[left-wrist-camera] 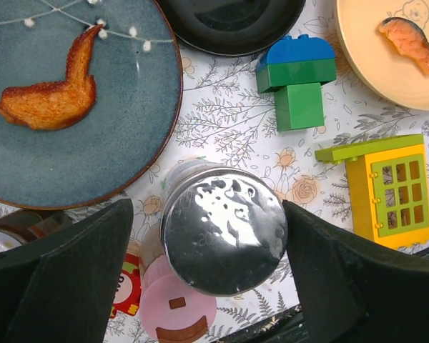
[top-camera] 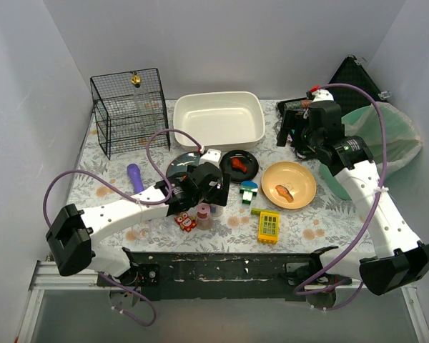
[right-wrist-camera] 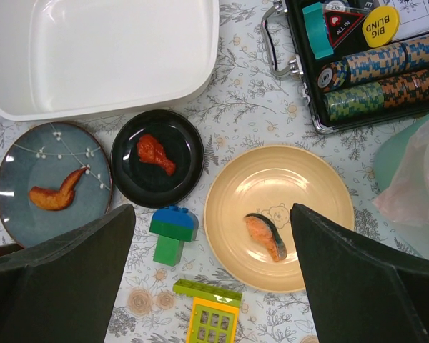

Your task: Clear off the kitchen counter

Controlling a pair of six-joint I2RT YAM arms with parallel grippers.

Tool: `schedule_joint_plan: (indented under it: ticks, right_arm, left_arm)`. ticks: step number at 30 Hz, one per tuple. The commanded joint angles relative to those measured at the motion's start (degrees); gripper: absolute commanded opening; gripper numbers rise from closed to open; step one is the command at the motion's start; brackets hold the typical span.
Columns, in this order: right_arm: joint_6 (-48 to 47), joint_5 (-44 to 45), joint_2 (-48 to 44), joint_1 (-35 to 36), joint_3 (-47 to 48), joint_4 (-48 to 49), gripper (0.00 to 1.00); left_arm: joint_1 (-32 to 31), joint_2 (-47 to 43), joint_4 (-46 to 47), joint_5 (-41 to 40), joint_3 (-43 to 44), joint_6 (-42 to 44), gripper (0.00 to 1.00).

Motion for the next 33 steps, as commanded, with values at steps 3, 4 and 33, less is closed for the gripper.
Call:
schedule_joint_plan:
  ticks: [3, 4, 33]
  right_arm:
    - [0.2, -0.7, -1.8, -0.4, -0.8, 2.6, 0.98]
    - [0.0, -0.8, -1.9, -0.5, -0.9, 2.7, 0.98]
    - [-1.3, -2.6, -2.3, -0.9, -1.7, 3.6, 0.98]
  left_arm:
    - [-0.6, 1.6, -1.8, -2.8, 3.3, 0.6, 0.76]
    - [-0.7, 1.9, -1.8, -3.1, 3.5, 0.7, 0.74]
    - [19.0, -5.7, -5.8, -7.3, 24.0, 11.3, 0.0]
